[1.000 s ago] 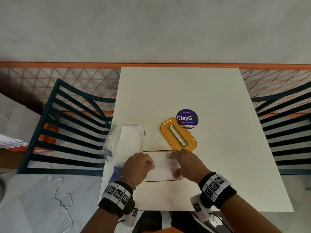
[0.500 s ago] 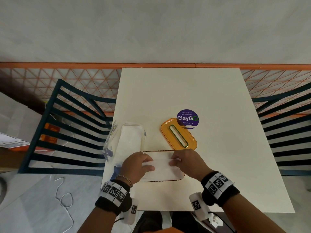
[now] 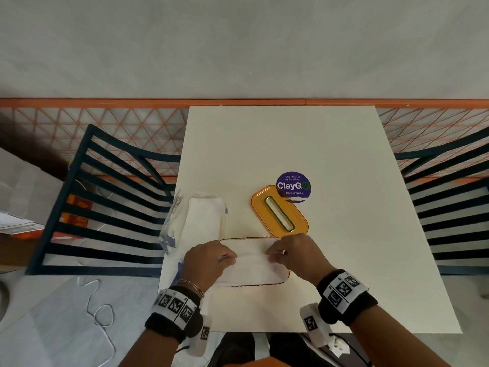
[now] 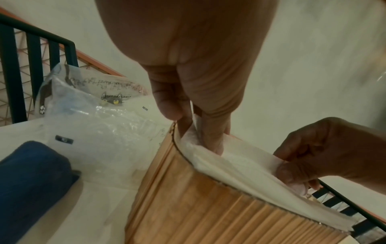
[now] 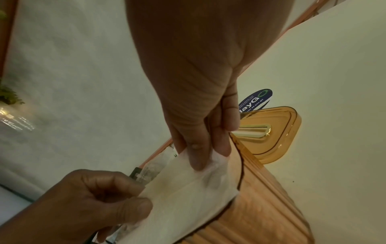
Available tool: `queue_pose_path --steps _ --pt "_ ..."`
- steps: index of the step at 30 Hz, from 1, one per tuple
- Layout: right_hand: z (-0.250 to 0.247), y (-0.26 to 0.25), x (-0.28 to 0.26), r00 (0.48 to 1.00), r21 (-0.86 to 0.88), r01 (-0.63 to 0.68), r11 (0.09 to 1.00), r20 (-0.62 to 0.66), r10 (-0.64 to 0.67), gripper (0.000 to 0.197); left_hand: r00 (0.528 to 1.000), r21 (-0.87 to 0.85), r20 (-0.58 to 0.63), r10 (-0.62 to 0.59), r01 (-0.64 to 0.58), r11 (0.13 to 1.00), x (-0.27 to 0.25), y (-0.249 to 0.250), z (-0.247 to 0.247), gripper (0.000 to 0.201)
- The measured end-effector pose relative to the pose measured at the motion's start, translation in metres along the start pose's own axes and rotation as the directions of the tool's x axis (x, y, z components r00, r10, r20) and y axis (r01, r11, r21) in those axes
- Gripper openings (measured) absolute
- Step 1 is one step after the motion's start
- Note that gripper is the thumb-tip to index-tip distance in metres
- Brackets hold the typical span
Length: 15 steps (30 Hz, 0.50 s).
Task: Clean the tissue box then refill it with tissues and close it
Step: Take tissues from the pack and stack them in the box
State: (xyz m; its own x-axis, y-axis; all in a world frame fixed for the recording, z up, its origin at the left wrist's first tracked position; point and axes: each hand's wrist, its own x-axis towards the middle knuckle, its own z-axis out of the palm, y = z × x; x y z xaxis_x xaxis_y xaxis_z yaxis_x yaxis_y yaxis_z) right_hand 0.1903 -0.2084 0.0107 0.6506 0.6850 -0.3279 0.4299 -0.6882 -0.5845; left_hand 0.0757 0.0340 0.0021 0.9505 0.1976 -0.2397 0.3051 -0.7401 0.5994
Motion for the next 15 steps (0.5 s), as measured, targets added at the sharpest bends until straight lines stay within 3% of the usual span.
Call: queue_pose_path --steps 5,11,15 --pt "-0.001 0.001 -0.004 0.996 -0.068 0.087 0.994 -0.019 -0.089 0.021 0.996 -0.031 -0.066 0.065 -0.067 0.997 -0.004 -0.007 0.003 0.008" --pt "-0.004 -0.007 -0.008 0.974 -0.208 0.213 0.955 -0.029 -0.224 0.019 0.929 0.246 -0.084 0.359 -0.330 0.911 -0.010 -0.009 0.003 0.024" --pt "-0.005 -0.012 -0.011 0.961 -0.281 0.257 0.925 -0.031 -0.276 0.020 0.913 0.412 -0.045 0.406 -0.353 0.840 -0.017 -0.004 0.005 0.032"
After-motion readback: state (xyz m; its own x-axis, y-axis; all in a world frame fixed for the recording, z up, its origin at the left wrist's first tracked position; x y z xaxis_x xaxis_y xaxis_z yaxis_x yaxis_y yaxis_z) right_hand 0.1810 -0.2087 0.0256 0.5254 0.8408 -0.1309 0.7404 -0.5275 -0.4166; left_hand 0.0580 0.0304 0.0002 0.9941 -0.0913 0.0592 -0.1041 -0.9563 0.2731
